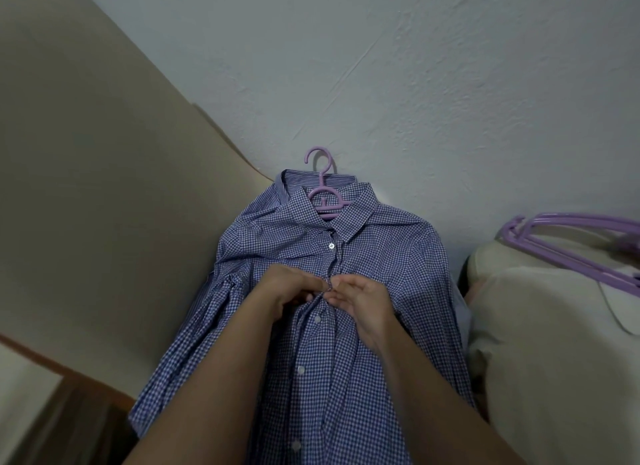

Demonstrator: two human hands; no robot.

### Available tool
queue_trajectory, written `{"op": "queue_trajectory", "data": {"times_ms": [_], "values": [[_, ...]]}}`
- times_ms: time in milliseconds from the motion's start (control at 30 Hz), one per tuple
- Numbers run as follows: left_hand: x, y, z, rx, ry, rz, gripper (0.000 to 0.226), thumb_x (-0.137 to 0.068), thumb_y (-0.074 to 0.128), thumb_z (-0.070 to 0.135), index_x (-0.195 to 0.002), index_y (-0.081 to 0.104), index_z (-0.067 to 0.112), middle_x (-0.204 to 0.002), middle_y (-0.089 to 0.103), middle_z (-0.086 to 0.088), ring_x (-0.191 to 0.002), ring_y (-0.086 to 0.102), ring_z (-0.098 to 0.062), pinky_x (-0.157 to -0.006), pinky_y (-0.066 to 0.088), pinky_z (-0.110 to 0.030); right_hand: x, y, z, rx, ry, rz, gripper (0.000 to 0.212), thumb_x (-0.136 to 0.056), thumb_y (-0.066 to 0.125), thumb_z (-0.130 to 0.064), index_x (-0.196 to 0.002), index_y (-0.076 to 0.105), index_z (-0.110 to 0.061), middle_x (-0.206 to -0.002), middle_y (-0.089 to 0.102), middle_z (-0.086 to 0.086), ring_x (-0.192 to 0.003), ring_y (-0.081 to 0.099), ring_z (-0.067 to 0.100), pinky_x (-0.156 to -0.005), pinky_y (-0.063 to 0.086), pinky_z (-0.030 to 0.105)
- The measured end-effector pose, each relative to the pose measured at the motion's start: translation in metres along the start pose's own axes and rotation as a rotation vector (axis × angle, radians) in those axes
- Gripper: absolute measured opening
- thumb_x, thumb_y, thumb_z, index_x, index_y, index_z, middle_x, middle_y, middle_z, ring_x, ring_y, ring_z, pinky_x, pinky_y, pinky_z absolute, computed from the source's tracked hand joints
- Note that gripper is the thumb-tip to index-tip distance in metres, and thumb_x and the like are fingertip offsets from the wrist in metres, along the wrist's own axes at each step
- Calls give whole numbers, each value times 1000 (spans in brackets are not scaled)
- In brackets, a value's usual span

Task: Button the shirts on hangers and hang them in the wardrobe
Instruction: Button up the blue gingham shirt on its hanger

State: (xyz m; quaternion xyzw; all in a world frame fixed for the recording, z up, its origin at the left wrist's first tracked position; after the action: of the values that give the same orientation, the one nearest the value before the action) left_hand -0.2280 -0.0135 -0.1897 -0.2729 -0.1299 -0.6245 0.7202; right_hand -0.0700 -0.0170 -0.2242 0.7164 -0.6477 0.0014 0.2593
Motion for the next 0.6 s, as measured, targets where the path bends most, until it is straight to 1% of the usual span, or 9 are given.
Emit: {"op": "queue_trajectory", "data": {"times_ms": [67,167,200,300,333,400,500,533,600], "values": [[0,2,-1,-10,29,32,13,-72,84,4,-83,80,-1,-82,77,-16,-57,61,-15,-55,51,-22,0,0,0,1,-7,4,12,-91,67,-6,-97,71,4,-87,74,19,-76,73,25,-73,60,29],[0,7,-3,-59,115,78,6,-73,84,8,-77,80,6,-78,77,-11,-74,72,-24,-67,59,-29,1,2,-1,27,-33,-4,21,-87,75,-15,-96,73,4,-86,75,17,-76,73,24,-73,60,30],[0,8,-4,-85,144,86,5,-73,84,10,-74,80,8,-76,77,-8,-75,73,-23,-69,60,-31,2,2,-1,40,-41,2,20,-86,75,-14,-95,73,4,-87,75,17,-76,73,24,-73,60,30],[1,10,-6,-133,202,98,8,-74,85,10,-69,79,12,-69,74,-2,-64,66,-10,-62,52,-25,1,2,3,78,-68,28,13,-90,69,-7,-95,72,4,-87,76,16,-76,73,24,-70,60,28],[2,11,-7,-139,213,94,9,-75,85,8,-70,79,12,-69,74,-2,-63,66,-10,-62,51,-24,1,2,3,93,-73,35,10,-91,67,-5,-94,72,4,-86,76,15,-76,73,24,-69,60,27],[1,10,-7,-142,217,95,8,-75,84,5,-70,79,10,-70,75,-4,-64,67,-13,-61,53,-25,0,2,5,106,-76,41,9,-94,62,-3,-93,70,3,-85,75,15,-74,72,22,-68,59,27],[-1,9,-2,-184,192,99,8,-77,81,5,-70,80,10,-73,76,-7,-64,68,-19,-65,59,-30,0,1,7,96,-87,42,7,-93,63,0,-98,64,4,-83,72,16,-71,71,22,-68,59,28],[-2,8,0,-217,183,97,11,-78,79,6,-69,80,11,-72,76,-7,-61,68,-18,-65,59,-30,-1,1,8,104,-92,47,7,-93,63,0,-99,63,4,-83,72,16,-71,72,22,-67,59,28],[-2,8,5,-292,173,87,14,-80,78,7,-67,78,13,-68,75,-6,-53,65,-14,-58,54,-25,-1,2,9,122,-102,54,6,-93,63,1,-99,62,3,-81,72,15,-68,71,20,-66,59,27]]}}
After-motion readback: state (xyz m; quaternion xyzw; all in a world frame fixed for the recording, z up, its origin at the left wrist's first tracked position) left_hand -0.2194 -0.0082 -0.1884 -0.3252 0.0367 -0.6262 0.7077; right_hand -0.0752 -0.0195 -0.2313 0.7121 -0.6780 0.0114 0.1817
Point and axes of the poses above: each hand's wrist, its own x-axis away from the middle knuckle, its own y-axis out of the palm, z = x × y, the point moved 2 cm from there along -x, towards the middle knuckle
